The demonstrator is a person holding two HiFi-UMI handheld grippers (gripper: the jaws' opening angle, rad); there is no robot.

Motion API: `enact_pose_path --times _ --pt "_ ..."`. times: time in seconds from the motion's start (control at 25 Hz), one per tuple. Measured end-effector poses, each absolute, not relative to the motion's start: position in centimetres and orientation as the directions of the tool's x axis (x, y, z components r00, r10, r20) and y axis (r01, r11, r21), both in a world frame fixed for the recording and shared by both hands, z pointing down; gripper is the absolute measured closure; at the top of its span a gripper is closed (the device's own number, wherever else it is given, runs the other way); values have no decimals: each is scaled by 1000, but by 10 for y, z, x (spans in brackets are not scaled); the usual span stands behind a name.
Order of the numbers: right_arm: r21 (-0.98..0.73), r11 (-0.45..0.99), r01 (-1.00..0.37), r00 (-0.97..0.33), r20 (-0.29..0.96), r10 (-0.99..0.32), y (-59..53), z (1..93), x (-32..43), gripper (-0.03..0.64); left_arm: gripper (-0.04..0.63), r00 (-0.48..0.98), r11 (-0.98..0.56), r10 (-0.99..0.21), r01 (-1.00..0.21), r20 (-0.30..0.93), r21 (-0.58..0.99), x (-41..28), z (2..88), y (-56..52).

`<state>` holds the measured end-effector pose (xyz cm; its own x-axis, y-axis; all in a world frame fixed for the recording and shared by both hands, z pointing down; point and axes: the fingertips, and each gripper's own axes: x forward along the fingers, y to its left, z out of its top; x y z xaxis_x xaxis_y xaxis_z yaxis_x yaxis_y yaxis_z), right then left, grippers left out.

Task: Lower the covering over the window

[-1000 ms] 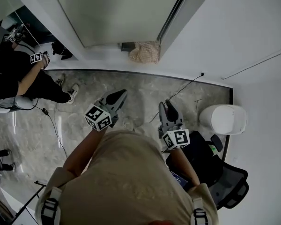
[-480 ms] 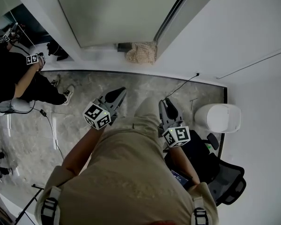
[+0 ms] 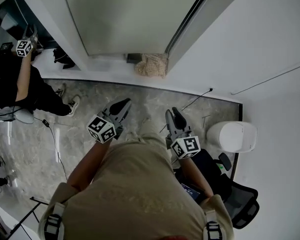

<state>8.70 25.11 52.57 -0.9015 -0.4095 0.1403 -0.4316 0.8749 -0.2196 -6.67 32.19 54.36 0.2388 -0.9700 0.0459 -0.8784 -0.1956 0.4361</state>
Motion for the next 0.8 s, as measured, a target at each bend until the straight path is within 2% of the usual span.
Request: enact_pose_path --times 0.36,0.8 --pt "-268 892 -363 -932 104 -348 202 511 84 529 572 187 -131 -979 -884 82 449 -61 533 275" --pt "-289 886 -362 -932 112 -344 136 509 94 529 572 252 -191 -964 -881 87 432 -21 520 199"
